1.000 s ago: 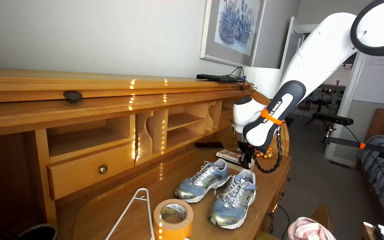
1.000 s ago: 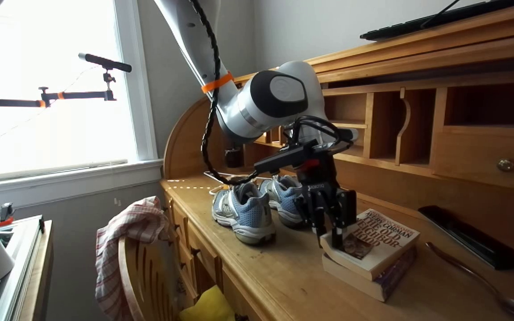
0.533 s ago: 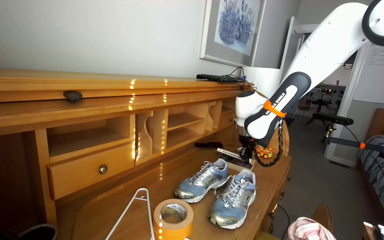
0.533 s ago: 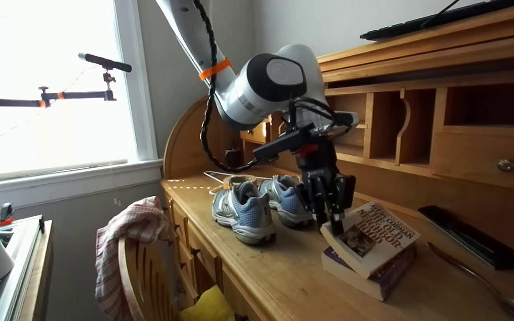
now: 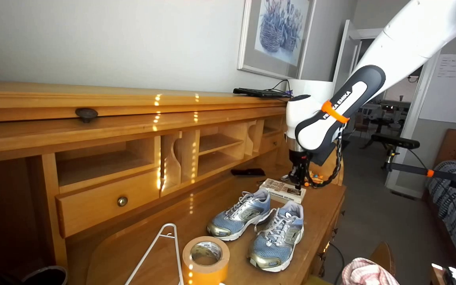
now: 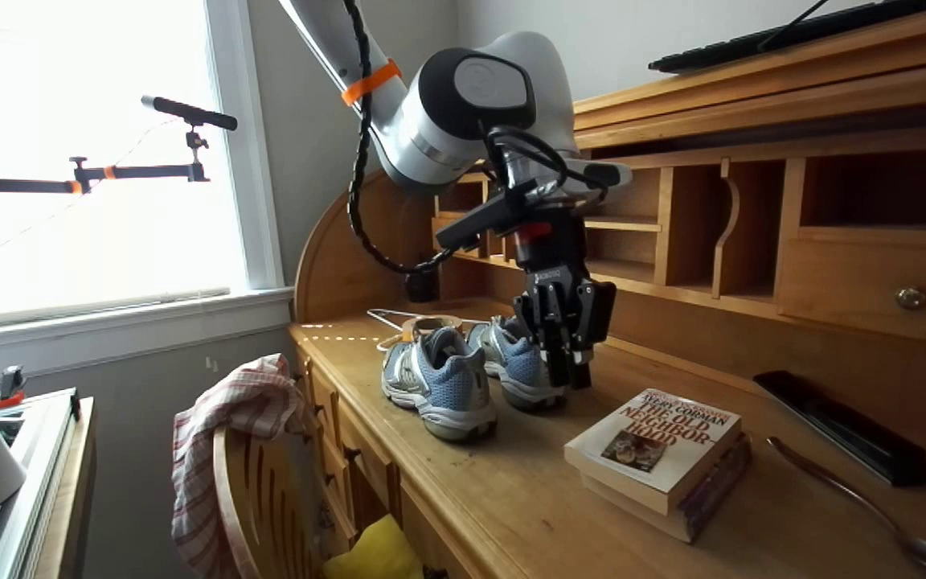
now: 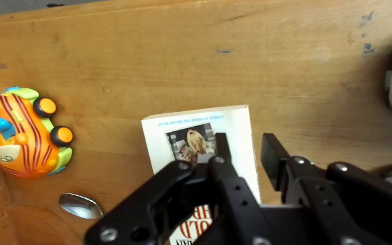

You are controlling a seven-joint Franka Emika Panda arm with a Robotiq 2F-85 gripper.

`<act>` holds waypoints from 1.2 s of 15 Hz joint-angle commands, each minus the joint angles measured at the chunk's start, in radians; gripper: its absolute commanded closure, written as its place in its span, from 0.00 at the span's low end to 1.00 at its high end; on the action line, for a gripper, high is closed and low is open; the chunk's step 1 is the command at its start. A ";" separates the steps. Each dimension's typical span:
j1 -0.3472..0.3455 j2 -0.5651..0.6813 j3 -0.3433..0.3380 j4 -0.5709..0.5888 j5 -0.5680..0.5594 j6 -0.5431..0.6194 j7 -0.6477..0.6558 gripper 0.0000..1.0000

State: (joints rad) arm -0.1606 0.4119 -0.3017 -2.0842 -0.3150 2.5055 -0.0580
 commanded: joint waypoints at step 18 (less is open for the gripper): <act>-0.298 0.059 0.183 -0.017 0.177 0.207 -0.603 0.00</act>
State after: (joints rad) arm -0.3820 0.4280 -0.1769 -2.1215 -0.1840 2.6666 -0.5193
